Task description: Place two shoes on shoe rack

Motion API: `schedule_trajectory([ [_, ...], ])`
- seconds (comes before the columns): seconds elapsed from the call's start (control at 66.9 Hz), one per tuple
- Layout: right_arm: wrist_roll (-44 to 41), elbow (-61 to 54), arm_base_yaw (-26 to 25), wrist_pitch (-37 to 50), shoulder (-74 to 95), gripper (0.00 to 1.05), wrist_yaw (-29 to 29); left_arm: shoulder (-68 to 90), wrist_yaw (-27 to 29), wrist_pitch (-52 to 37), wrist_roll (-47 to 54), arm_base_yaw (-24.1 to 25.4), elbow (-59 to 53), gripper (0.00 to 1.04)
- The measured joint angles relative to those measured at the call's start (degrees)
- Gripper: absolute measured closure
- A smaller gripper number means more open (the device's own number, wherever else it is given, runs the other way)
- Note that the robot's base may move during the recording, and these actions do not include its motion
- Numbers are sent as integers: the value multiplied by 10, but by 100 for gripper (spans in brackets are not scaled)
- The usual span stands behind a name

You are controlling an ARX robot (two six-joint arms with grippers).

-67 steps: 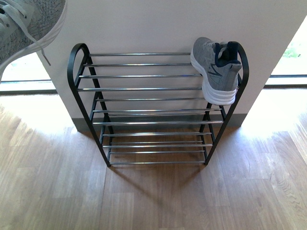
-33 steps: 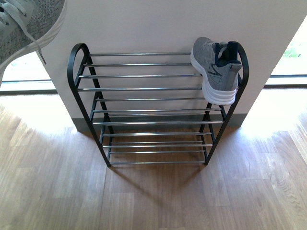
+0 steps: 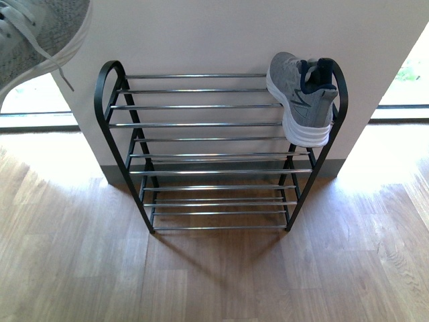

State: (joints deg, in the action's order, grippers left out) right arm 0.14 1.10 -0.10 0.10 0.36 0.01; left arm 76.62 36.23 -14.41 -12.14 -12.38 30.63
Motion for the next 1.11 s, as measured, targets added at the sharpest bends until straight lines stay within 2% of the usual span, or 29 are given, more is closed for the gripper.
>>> schedule_trajectory([
  [0.09, 0, 0, 0, 0, 0, 54, 0, 32, -6, 19, -44, 1, 31, 103],
  [0.149, 0, 0, 0, 0, 0, 44, 0, 73, -32, 19, -69, 1, 68, 103],
  [0.209, 0, 0, 0, 0, 0, 33, 0, 123, -71, 20, -104, 0, 114, 103],
  [0.299, 0, 0, 0, 0, 0, 10, 0, 265, -159, 39, -176, -17, 249, 103],
  [0.329, 0, 0, 0, 0, 0, 8, 0, 297, -175, 47, -188, -22, 282, 103],
  [0.448, 0, 0, 0, 0, 0, 9, 0, 416, -238, 100, -243, -44, 415, 103],
  [0.762, 0, 0, 0, 0, 0, 9, 0, 652, -358, 212, -348, -80, 723, 103],
  [0.897, 0, 0, 0, 0, 0, 9, 0, 723, -393, 269, -357, -88, 833, 103],
  [1.106, 0, 0, 0, 0, 0, 9, 0, 792, -410, 351, -344, -101, 943, 103],
])
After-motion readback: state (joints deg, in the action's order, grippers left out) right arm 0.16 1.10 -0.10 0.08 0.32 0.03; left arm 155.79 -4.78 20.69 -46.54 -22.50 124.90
